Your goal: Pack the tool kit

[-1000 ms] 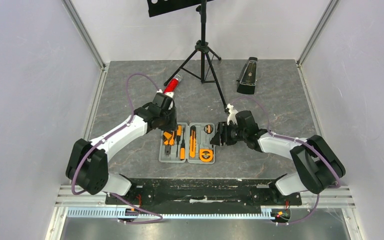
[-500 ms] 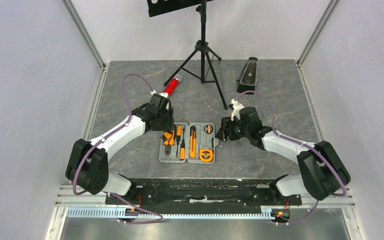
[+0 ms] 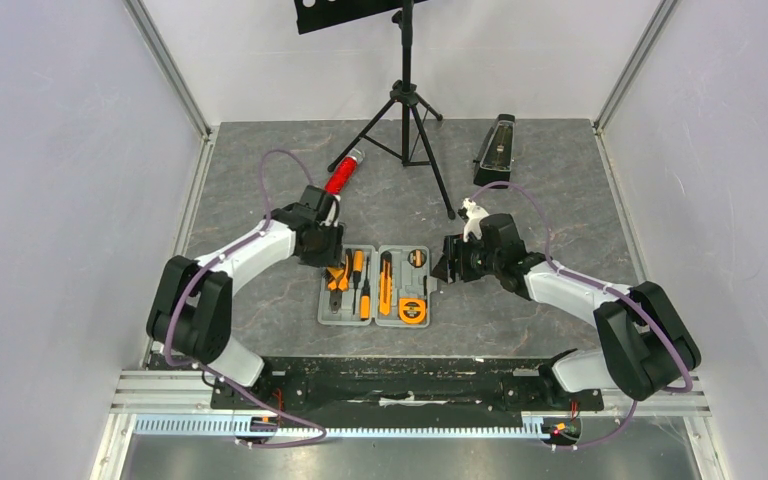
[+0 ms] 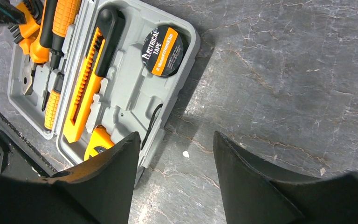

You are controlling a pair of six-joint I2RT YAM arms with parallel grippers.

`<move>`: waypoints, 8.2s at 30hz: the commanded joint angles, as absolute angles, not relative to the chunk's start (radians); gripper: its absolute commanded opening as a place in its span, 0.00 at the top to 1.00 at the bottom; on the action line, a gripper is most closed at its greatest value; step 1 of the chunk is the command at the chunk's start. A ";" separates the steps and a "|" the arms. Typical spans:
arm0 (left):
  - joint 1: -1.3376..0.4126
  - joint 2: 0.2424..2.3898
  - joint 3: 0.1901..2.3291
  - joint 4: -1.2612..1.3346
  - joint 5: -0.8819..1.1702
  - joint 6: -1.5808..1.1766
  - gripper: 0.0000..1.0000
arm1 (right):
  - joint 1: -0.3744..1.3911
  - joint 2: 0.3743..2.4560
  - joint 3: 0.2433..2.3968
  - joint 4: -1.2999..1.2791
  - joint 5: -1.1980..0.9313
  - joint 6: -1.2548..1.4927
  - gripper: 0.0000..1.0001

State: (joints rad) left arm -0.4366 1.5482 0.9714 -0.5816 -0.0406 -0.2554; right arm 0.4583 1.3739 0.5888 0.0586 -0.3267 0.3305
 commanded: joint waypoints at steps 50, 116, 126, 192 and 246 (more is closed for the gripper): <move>-0.146 1.298 0.643 -0.270 0.345 -0.662 0.53 | 0.422 1.378 0.589 0.121 -0.384 0.343 0.38; -0.248 1.221 0.710 -0.057 0.602 -0.658 0.98 | 0.420 1.368 0.586 0.126 -0.390 0.338 0.38; -0.483 1.417 0.827 0.068 0.645 -0.670 0.98 | 0.419 1.331 0.584 0.108 -0.367 0.316 0.38; -0.772 1.498 0.823 0.106 0.065 -1.009 0.50 | 0.420 1.157 0.554 0.058 -0.361 0.244 0.38; -0.287 1.005 0.949 -0.448 -0.364 -0.106 0.35 | 0.783 1.471 1.144 -0.409 -0.026 -0.858 0.02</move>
